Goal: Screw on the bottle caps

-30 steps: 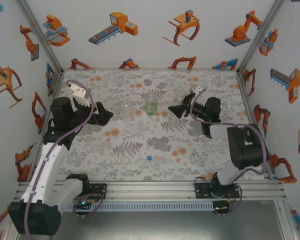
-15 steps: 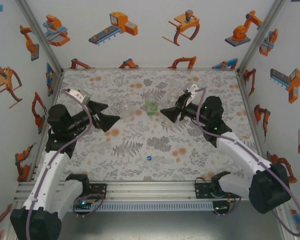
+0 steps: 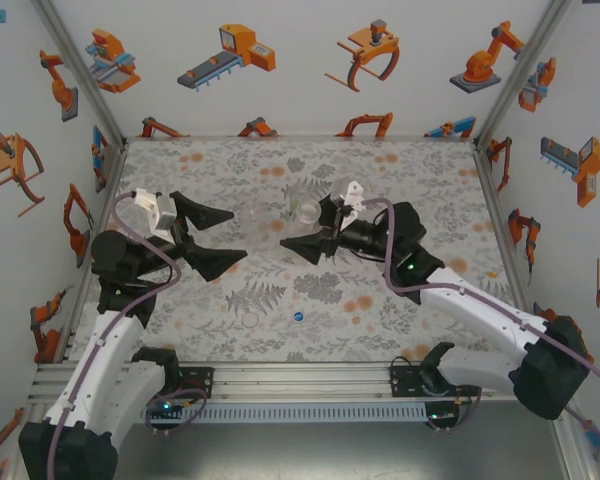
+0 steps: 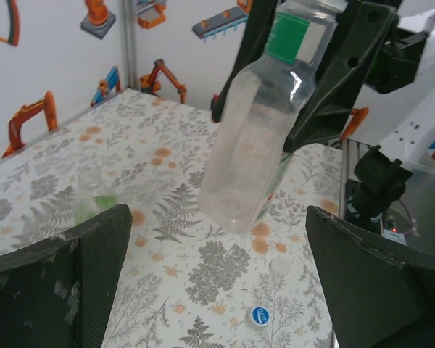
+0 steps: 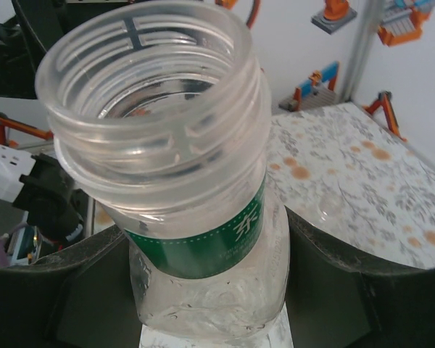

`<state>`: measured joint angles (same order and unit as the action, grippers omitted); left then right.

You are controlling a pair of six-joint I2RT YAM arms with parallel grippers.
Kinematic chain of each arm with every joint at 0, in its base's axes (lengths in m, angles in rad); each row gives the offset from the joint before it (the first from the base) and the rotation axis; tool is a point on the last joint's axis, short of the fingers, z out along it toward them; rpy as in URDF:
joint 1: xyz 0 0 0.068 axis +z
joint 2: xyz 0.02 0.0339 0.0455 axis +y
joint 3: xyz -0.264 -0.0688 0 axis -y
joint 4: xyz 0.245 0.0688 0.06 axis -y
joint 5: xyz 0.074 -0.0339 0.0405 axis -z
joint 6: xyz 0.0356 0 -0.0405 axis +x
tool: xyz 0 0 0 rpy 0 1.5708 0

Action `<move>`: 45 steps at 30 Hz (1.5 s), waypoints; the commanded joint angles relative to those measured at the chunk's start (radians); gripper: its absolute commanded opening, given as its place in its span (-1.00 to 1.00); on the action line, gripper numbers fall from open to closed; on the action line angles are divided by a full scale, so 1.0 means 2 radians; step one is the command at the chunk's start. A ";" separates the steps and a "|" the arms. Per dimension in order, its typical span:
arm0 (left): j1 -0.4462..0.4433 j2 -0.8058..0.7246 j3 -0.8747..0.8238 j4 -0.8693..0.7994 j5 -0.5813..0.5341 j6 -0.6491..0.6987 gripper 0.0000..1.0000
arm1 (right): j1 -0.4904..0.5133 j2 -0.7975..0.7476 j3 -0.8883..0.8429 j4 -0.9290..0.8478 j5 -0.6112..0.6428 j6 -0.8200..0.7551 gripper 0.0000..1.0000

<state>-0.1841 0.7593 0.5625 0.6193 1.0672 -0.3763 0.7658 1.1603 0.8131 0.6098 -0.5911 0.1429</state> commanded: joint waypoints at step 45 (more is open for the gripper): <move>-0.217 0.125 0.168 0.011 -0.011 0.086 0.84 | 0.094 0.018 0.092 0.147 -0.035 0.058 -0.60</move>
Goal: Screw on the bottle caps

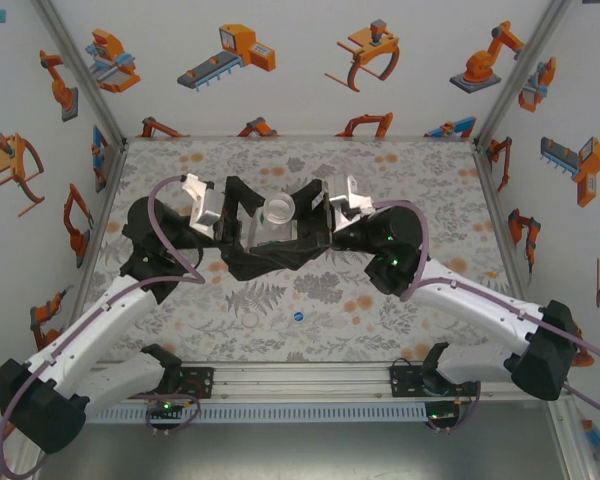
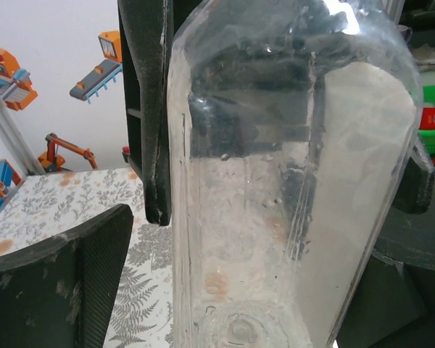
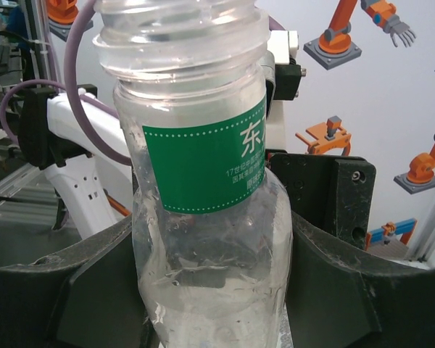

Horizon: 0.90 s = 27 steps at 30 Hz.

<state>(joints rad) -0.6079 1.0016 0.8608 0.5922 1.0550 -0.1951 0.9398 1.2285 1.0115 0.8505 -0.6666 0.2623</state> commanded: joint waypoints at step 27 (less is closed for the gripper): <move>-0.038 0.038 0.051 -0.005 0.006 0.016 0.50 | 0.026 -0.060 -0.030 -0.030 0.074 -0.110 -0.62</move>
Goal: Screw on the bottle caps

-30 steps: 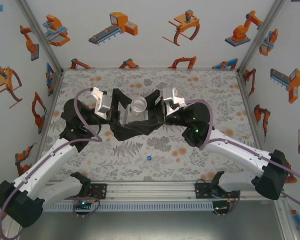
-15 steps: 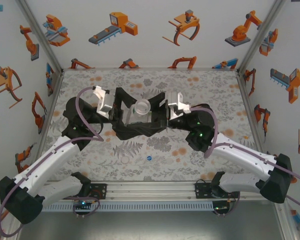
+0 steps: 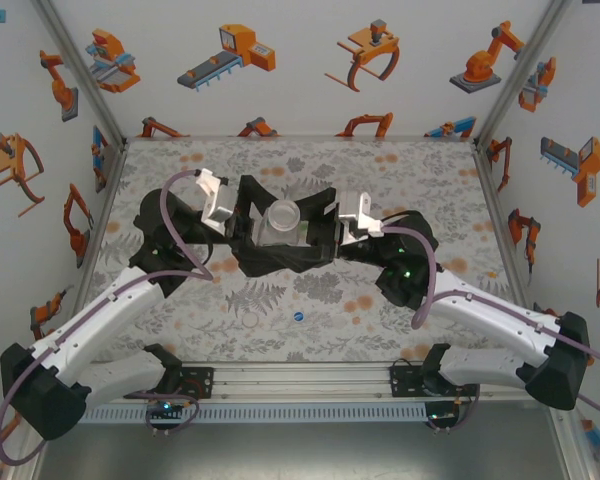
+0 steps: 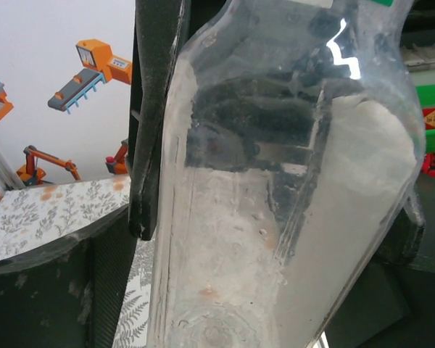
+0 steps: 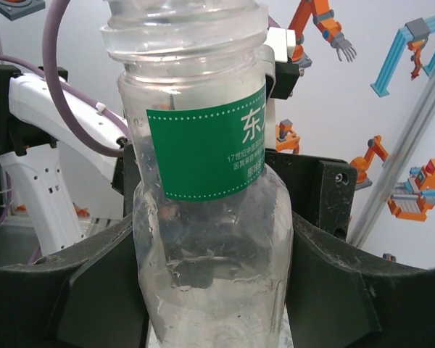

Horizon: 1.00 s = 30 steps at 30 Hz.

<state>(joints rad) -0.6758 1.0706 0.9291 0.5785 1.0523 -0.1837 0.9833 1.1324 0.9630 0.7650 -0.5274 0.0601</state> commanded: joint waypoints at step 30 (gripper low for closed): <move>-0.002 -0.037 0.072 -0.411 -0.189 0.332 -0.12 | 0.005 -0.146 -0.047 -0.186 0.210 -0.058 0.37</move>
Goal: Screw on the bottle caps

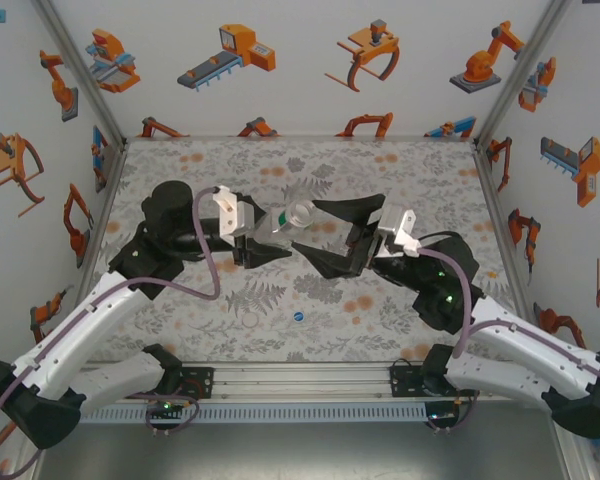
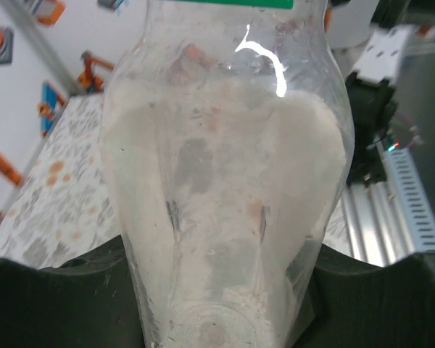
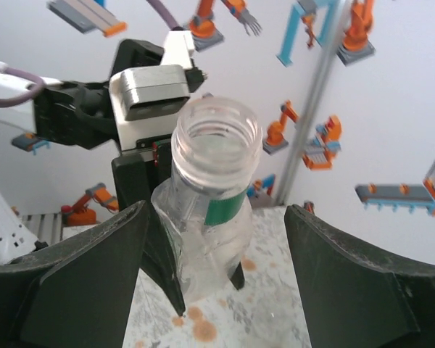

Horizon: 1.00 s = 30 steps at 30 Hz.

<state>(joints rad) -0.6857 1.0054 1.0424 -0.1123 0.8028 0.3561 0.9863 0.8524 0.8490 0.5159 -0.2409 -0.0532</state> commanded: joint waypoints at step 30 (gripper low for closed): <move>0.001 -0.028 -0.035 -0.087 -0.327 0.099 -0.51 | 0.002 0.032 0.074 -0.462 0.316 0.292 0.09</move>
<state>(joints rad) -0.6800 0.9920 0.9573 -0.2653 0.1761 0.5713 0.9863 0.8921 0.9413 -0.1879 0.3233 0.4377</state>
